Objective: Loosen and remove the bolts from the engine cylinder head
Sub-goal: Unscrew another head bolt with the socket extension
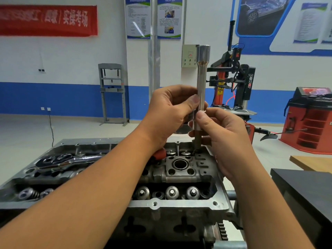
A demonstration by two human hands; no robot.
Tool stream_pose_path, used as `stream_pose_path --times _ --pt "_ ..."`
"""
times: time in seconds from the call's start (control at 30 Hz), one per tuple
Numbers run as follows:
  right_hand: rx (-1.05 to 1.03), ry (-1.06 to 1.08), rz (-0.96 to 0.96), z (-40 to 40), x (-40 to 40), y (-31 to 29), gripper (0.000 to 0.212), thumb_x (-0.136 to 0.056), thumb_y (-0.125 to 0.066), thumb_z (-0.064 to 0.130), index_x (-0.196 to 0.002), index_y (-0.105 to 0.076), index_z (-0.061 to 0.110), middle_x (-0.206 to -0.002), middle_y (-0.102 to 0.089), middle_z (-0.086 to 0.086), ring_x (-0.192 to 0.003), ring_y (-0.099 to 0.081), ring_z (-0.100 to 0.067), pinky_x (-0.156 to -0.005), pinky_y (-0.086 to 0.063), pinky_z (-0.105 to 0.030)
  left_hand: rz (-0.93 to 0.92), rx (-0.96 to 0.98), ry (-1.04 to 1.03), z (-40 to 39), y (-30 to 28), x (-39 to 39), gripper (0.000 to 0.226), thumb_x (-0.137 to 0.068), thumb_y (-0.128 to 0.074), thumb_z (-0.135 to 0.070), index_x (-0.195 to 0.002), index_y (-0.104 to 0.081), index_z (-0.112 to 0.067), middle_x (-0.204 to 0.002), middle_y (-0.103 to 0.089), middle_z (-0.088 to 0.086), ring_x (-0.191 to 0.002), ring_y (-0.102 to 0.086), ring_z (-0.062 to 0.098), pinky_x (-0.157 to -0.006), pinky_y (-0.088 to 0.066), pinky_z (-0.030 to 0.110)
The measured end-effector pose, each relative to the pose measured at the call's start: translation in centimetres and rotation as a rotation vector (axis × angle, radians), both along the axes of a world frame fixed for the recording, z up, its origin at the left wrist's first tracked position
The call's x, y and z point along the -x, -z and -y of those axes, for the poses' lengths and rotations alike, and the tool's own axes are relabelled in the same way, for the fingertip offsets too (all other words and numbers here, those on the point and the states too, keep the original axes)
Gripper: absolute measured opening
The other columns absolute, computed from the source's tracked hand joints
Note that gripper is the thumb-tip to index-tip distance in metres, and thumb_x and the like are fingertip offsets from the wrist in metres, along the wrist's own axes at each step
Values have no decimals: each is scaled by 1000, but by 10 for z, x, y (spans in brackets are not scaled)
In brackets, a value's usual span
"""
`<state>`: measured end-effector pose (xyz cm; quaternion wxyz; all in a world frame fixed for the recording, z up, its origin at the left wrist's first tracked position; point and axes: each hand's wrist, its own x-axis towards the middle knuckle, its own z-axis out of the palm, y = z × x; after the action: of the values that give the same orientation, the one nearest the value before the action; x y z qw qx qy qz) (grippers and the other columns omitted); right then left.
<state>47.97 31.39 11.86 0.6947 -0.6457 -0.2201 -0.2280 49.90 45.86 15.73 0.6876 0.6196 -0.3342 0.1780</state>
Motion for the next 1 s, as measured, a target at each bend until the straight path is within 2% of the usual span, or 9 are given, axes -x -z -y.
stream_pose_path --times 0.13,0.23,0.33,0.43,0.57,0.67,0.8,0.9,1.0 --pt "-26 86 63 -1 0 1 32 -72 -82 41 -92 -72 17 -84 -76 -10 -82 -74 -38 -74 -61 -45 4 2 -15 0 0 1 20 -96 -69 1 -115 -68 7 -94 -74 18 -56 -66 1 -51 -48 10" --pt "-49 93 71 0 -2 2 30 -77 -82 34 -94 -69 14 -87 -76 -13 -84 -73 -42 -78 -61 -54 -22 0 13 1 0 1 24 -97 -68 -1 -120 -69 4 -95 -76 17 -48 -57 0 -48 -46 12" --pt "-26 33 51 1 -4 2 3 -95 -72 18 -96 -70 15 -87 -77 -10 -78 -73 -34 -70 -60 -45 -36 -24 23 1 0 0 25 -101 -63 -2 -125 -69 1 -100 -79 19 -51 -51 10 -46 -42 16" --pt "-7 -23 25 1 -4 2 7 -97 -71 23 -97 -74 17 -91 -78 -11 -78 -70 -26 -67 -57 -37 20 -17 -2 0 1 -1 23 -97 -67 4 -120 -67 5 -94 -76 18 -55 -65 3 -50 -48 12" --pt "16 81 61 2 -4 3 23 -78 -89 35 -88 -74 20 -84 -76 -8 -82 -74 -33 -74 -62 -47 74 -50 -118 -1 1 -2 18 -83 -83 -6 -94 -71 -13 -82 -77 -3 -67 -71 5 -60 -54 15" --pt "30 83 66 2 -6 4 9 -88 -81 19 -89 -73 18 -82 -76 -12 -83 -72 -42 -73 -61 -53 19 -22 -17 0 -1 2 8 -96 -70 -7 -104 -71 -7 -89 -78 8 -49 -59 5 -49 -47 14" --pt "104 8 63 2 -5 3 9 -100 -68 18 -95 -76 19 -89 -77 -9 -85 -74 -34 -69 -61 -35 5 -13 -3 1 -2 4 16 -103 -59 -5 -115 -68 2 -90 -75 17 -43 -51 8 -45 -43 16" --pt "76 26 66 2 -5 4 8 -89 -81 18 -95 -75 21 -86 -78 -5 -78 -74 -23 -68 -59 -30 34 -4 -76 3 -1 4 20 -88 -76 -9 -105 -70 1 -89 -75 20 -70 -75 28 -61 -63 36" --pt "61 96 85 0 -5 4 15 -82 -86 15 -88 -73 19 -78 -77 -1 -72 -73 -18 -66 -59 -28 34 -11 -108 2 -1 5 33 -73 -81 -23 -98 -70 -4 -93 -77 23 -86 -75 47 -70 -65 50"
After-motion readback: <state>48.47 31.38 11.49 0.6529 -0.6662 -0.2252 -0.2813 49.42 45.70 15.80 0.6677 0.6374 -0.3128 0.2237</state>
